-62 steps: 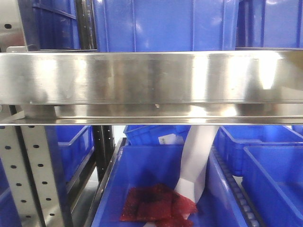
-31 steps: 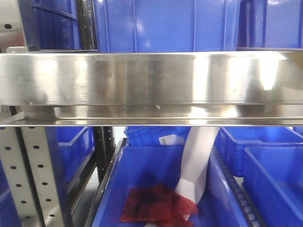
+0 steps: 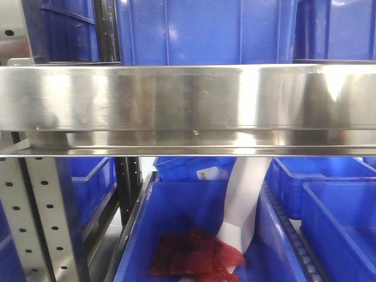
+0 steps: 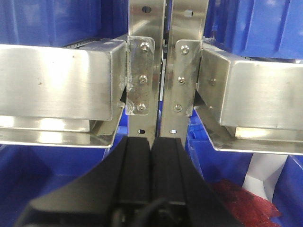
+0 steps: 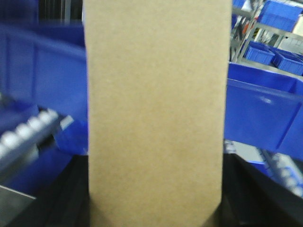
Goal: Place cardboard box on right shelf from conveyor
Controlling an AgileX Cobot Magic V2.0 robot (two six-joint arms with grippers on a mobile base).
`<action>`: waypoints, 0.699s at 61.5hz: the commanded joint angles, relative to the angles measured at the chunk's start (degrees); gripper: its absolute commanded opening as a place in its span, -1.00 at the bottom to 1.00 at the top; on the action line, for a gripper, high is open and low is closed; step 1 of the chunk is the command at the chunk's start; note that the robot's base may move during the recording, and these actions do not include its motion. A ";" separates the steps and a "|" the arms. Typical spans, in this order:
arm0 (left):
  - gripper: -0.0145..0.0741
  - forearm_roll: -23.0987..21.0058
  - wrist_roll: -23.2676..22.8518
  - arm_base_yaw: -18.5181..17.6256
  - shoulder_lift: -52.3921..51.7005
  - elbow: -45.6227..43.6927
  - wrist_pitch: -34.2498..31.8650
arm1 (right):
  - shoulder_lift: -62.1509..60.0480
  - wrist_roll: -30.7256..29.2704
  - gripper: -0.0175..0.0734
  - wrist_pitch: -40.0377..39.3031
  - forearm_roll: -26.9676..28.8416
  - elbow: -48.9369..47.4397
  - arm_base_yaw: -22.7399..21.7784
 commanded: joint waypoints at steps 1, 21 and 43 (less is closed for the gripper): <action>-0.94 -0.34 0.01 -0.04 -0.31 0.35 -4.88 | 6.47 -9.57 -0.49 -6.05 0.42 -5.83 -0.34; -0.94 -0.34 0.01 -0.04 -0.31 0.35 -4.88 | 23.13 -32.86 -0.49 -6.67 -0.77 -13.43 11.41; -0.93 -0.34 0.01 -0.04 -0.31 0.35 -4.88 | 37.13 -28.75 -0.49 -13.93 -15.56 -15.47 22.49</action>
